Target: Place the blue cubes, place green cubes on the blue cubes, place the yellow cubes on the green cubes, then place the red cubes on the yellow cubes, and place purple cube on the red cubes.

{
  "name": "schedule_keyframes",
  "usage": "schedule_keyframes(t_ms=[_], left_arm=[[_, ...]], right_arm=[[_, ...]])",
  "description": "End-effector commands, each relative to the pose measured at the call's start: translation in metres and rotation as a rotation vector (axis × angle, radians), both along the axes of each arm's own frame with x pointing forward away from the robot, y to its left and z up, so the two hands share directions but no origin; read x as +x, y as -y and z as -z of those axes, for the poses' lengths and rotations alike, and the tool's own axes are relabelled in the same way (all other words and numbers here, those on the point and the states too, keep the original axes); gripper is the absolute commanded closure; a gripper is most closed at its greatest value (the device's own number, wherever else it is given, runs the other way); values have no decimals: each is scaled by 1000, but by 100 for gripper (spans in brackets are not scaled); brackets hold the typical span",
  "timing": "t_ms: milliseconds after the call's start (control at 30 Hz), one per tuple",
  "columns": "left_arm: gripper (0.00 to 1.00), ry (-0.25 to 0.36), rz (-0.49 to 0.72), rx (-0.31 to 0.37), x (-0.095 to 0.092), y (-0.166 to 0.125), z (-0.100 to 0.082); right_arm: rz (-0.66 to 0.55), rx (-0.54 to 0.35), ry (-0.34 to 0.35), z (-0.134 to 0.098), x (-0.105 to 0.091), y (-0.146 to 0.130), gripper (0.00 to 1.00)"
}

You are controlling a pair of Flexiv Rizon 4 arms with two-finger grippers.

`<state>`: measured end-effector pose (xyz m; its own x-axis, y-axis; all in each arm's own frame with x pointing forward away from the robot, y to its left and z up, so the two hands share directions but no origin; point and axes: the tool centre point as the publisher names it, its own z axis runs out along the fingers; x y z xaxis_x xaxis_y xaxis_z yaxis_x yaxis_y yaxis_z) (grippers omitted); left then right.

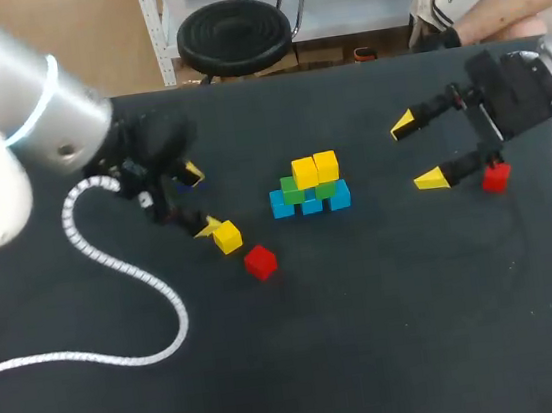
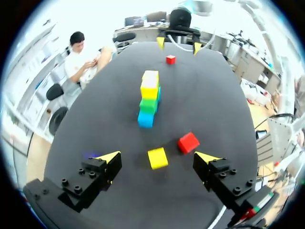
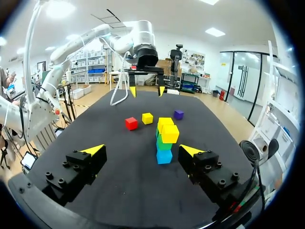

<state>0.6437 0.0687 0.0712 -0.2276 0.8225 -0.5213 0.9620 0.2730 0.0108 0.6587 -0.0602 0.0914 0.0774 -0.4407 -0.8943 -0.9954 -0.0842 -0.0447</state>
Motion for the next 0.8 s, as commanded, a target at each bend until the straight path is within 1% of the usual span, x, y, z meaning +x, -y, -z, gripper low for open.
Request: schedule_keyframes(t_ms=[33,167,200,300,333,467,600,667,733,800], left_arm=[[0,35,-80,5,-17,-19,2],[0,16,-134,-4,-21,-23,11],[0,11,-142,-17,-22,-23,14],[0,-4,-142,-26,-25,-16,21],[0,-17,-142,-32,-26,-14,25],[0,-34,-156,-61,-31,-8,36],[0,-38,-183,-72,-34,-2,43],[0,-32,-202,-67,-36,3,45],[0,-43,-218,-77,-36,5,48],[0,-45,-216,-71,-37,8,51]], right_arm=[[0,1,1,0,0,0,0],[0,1,1,0,0,0,0],[0,1,1,0,0,0,0],[0,1,1,0,0,0,0],[0,1,1,0,0,0,0],[0,1,1,0,0,0,0],[0,1,1,0,0,0,0],[0,1,1,0,0,0,0],[0,1,1,0,0,0,0],[0,1,1,0,0,0,0]])
